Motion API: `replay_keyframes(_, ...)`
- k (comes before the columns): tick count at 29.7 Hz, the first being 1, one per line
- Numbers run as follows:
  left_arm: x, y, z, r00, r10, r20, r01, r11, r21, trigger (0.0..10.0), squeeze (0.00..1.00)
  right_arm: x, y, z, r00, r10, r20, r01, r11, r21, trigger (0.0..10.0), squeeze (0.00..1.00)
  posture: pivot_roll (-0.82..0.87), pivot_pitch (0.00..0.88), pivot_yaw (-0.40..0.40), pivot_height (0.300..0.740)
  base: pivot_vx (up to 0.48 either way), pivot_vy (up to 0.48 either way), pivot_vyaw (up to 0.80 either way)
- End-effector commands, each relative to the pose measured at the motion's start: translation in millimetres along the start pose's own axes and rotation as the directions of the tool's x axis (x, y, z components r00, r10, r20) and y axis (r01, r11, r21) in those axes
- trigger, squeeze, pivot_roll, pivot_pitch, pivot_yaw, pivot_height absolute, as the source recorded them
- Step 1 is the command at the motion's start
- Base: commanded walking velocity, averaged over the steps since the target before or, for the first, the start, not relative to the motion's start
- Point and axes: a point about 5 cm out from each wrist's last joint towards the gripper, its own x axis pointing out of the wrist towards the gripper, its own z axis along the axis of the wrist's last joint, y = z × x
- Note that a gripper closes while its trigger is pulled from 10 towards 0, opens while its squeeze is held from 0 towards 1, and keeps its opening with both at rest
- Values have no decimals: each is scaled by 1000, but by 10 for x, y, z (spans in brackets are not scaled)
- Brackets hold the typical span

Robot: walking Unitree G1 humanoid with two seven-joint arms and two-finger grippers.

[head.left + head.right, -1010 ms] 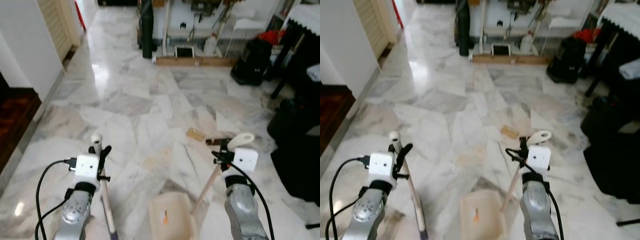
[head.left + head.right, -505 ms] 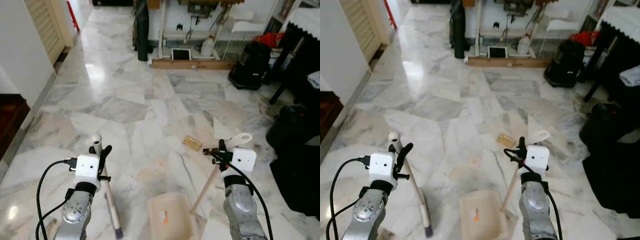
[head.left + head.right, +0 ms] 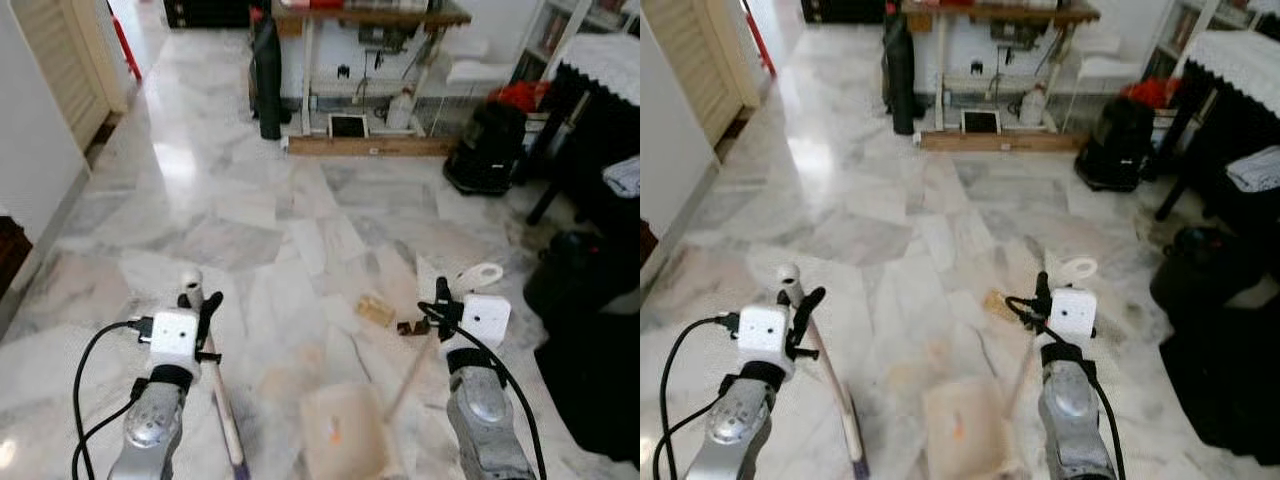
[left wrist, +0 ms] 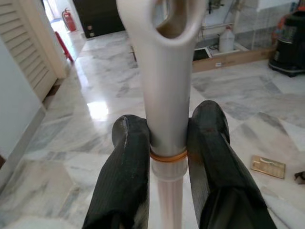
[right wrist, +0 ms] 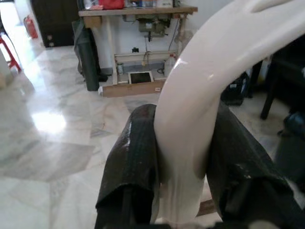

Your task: Sweep floor

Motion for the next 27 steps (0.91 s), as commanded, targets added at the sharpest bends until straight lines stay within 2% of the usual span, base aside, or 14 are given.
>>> replay_keyframes(1,17,-21,63,999,-13,39,13,1000,12,10000,0,18,-90,53,999,-19,28,19,1000,-23,10000,0,57,16,-24,740,356,0,0)
replay_keyframes(27,45,-41,79,999,-2,48,2,1000,5,10000,0,65,-95,114,999,-16,45,17,1000,-20,10000,0,54,27,-38,740,356,0,0)
